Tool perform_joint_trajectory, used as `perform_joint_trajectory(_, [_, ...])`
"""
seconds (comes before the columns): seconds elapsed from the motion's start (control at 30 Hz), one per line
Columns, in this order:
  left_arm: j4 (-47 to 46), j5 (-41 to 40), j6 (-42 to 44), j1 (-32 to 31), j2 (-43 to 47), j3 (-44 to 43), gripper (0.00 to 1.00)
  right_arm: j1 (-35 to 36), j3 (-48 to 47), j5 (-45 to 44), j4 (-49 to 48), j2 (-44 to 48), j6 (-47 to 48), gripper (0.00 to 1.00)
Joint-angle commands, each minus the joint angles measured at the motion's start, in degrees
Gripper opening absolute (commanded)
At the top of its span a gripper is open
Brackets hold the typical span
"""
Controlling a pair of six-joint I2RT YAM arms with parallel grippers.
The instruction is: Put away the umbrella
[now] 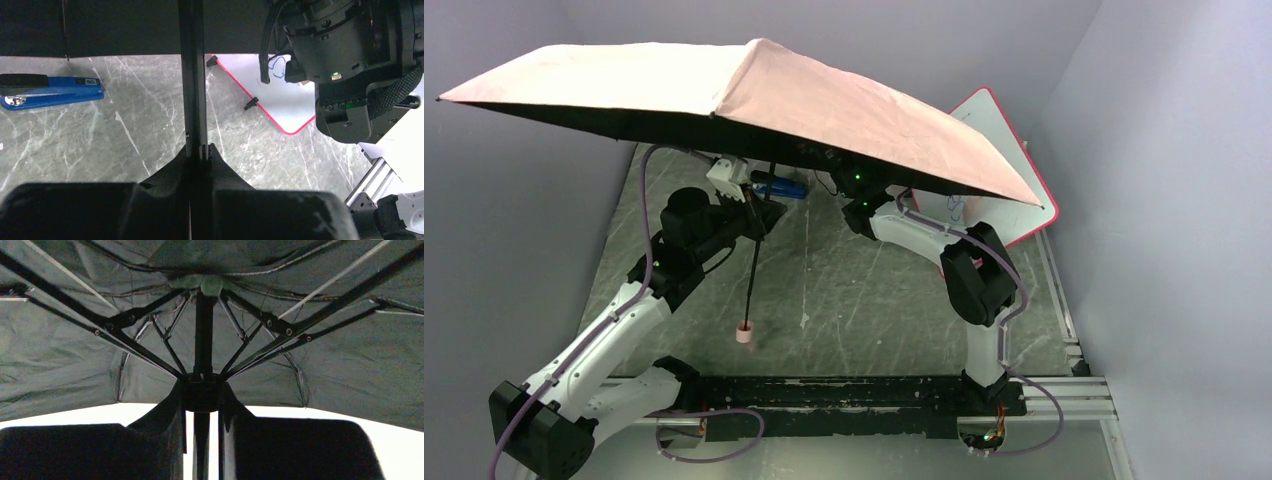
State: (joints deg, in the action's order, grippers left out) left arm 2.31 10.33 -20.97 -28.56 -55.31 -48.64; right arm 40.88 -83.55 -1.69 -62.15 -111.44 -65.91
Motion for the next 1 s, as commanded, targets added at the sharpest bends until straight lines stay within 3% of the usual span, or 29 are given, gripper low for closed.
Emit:
perform_joint_trajectory(0.0, [-1.7, 3.9, 1.8, -0.7, 0.7, -0.2, 0.05, -0.1, 1.8, -0.1, -1.9, 1.5, 1.2, 0.00])
perform_joint_trajectory(0.73, [-3.3, -1.1, -0.9, -0.7, -3.5, -4.2, 0.05, 8.8, 25.2, 1.8, -1.8, 7.8, 3.0, 0.00])
perform_joint_trajectory(0.97, [-2.6, -0.5, -0.2, -0.7, -3.8, -3.2, 0.05, 8.8, 25.0, -1.7, -2.4, 9.2, 0.5, 0.00])
